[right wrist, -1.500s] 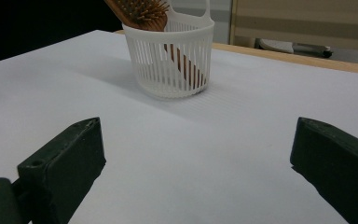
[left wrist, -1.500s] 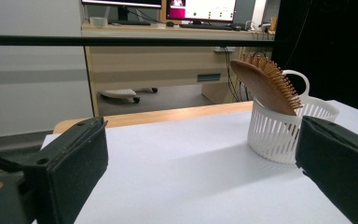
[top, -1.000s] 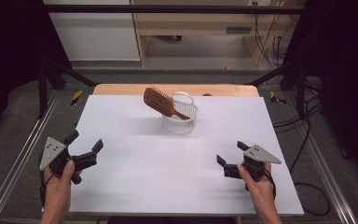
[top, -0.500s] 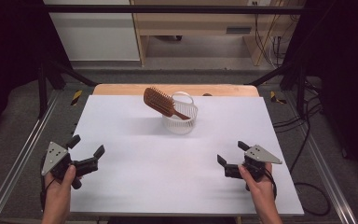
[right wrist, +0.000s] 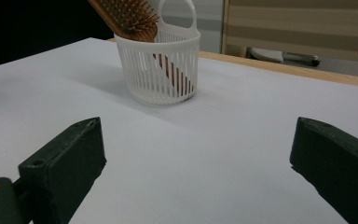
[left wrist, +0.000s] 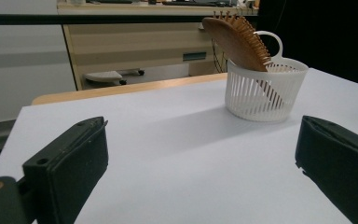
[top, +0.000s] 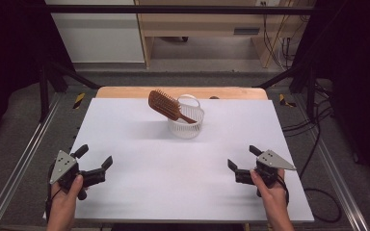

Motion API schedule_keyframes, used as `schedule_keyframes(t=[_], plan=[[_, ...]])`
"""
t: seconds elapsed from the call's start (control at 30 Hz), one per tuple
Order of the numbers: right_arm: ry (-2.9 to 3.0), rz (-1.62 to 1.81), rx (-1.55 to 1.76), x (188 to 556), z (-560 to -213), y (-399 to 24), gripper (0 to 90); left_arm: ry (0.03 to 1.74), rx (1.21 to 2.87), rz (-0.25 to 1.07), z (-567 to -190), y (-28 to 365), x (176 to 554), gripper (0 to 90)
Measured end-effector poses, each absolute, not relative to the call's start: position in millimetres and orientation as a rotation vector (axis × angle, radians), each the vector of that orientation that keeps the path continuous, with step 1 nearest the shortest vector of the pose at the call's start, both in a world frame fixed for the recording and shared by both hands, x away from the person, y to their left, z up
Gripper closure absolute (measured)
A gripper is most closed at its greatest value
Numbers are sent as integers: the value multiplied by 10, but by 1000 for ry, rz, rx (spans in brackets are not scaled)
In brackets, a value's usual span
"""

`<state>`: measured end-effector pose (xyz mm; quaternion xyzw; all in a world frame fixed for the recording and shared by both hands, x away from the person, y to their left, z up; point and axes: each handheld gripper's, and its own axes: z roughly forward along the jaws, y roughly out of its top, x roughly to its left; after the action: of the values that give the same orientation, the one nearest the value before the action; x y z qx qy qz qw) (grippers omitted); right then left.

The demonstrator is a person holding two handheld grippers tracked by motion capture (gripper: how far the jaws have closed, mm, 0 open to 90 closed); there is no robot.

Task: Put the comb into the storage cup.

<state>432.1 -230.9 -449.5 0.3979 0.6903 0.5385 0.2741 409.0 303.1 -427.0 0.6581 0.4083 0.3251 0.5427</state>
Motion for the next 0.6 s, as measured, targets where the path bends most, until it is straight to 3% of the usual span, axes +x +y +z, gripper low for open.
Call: schedule_keyframes(t=[0.6], plan=[[1809, 1406, 1026, 4183, -4516, -2578, 34, 885, 1650, 738, -4422, 2917, 3958, 30]])
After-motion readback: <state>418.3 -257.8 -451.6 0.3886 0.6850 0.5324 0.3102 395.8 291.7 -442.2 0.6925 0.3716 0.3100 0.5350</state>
